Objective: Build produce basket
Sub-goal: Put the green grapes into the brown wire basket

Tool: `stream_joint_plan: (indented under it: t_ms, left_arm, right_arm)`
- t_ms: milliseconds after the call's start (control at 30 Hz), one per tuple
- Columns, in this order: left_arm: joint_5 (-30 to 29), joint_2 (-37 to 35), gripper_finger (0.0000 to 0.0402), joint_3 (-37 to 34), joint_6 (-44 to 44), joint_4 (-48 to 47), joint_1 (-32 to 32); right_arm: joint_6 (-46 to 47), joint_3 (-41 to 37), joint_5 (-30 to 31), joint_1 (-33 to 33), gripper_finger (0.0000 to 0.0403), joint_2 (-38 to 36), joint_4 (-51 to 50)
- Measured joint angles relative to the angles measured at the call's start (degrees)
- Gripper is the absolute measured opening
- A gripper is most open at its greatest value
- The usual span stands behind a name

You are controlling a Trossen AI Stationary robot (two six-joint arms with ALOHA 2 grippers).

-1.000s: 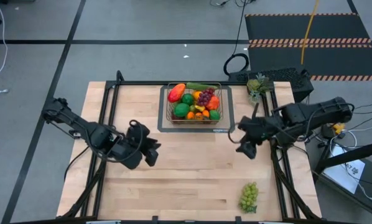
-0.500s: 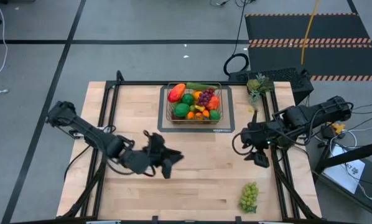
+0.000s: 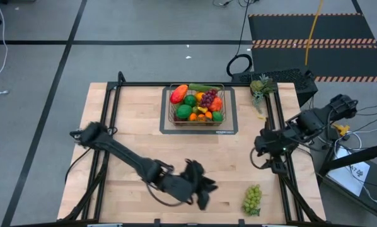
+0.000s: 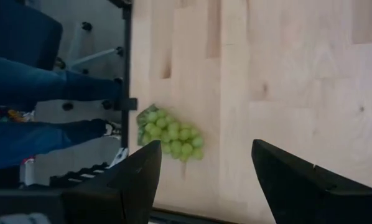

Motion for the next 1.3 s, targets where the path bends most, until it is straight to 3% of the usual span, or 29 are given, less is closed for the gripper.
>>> stream_joint_plan:
  t_ms: [267,433,700,900,1033,1133,1300]
  left_arm:
    - [3.99,15.37,0.0115,20.56,6.60,-5.10,0.32]
    - [8.20,22.41,0.0115,28.48,12.67,-5.56,0.87]
    - [9.71,29.32,0.0125,28.93,11.61,-3.08,2.72]
    - [11.87,34.26,0.0200,28.91,11.41,1.29,4.78]
    - [16.65,36.64,0.0247,28.93,11.04,3.74,6.25]
    - [19.91,38.28,0.0251,28.92,11.07,4.16,7.06]
    - [25.57,39.63,0.0221,28.89,11.92,5.75,7.85]
  right_arm:
    - [7.25,0.00,4.29,6.49,0.0247,-2.83,0.56]
    - [10.11,0.00,7.57,10.92,0.0247,-3.50,1.58]
    - [13.71,0.00,7.67,16.47,0.0247,-3.13,5.79]
    - [16.94,0.00,10.26,20.71,0.0247,-3.12,7.59]
    - [18.10,0.00,12.79,23.05,0.0247,-3.13,7.70]
    - [18.15,0.00,14.45,24.02,0.0247,-3.13,7.82]
    - [17.97,0.00,15.45,24.40,0.0247,-3.10,7.80]
